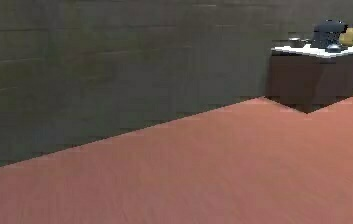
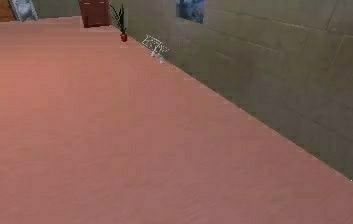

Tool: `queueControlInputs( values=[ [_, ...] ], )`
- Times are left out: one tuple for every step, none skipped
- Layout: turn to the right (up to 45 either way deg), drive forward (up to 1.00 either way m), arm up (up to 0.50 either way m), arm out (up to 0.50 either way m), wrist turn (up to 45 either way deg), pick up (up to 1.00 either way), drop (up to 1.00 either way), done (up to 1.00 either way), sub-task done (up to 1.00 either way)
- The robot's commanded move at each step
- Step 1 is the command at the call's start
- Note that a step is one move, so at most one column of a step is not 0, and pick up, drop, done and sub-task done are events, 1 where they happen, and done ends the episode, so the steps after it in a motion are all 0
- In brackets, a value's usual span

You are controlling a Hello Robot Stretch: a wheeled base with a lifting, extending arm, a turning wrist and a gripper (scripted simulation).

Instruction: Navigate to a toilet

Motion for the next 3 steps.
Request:
queueControlInputs(
  values=[
    [45.0,0.00,0.00,0.00,0.0,0.00,0.00,0.00,0.00],
    [15.0,0.00,0.00,0.00,0.0,0.00,0.00,0.00,0.00],
    [0.0,1.00,0.00,0.00,0.0,0.00,0.00,0.00,0.00]
  ],
)
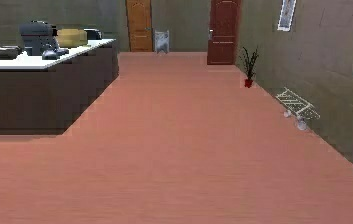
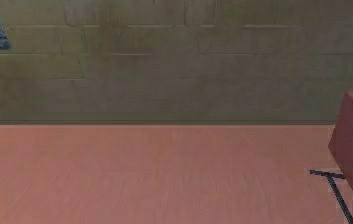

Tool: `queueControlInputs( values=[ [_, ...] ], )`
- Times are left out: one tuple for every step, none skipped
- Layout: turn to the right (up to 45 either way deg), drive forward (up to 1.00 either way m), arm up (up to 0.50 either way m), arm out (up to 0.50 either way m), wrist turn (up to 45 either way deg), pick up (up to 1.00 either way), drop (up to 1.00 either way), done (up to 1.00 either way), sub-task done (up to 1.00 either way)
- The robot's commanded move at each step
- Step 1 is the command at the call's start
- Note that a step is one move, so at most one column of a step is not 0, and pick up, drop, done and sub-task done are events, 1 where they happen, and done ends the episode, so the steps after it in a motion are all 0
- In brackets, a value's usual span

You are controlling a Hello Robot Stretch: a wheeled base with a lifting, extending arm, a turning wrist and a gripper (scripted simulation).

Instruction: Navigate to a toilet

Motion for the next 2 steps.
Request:
queueControlInputs(
  values=[
    [0.0,1.00,0.00,0.00,0.0,0.00,0.00,0.00,0.00],
    [3.0,0.00,0.00,0.00,0.0,0.00,0.00,0.00,0.00]
  ],
)
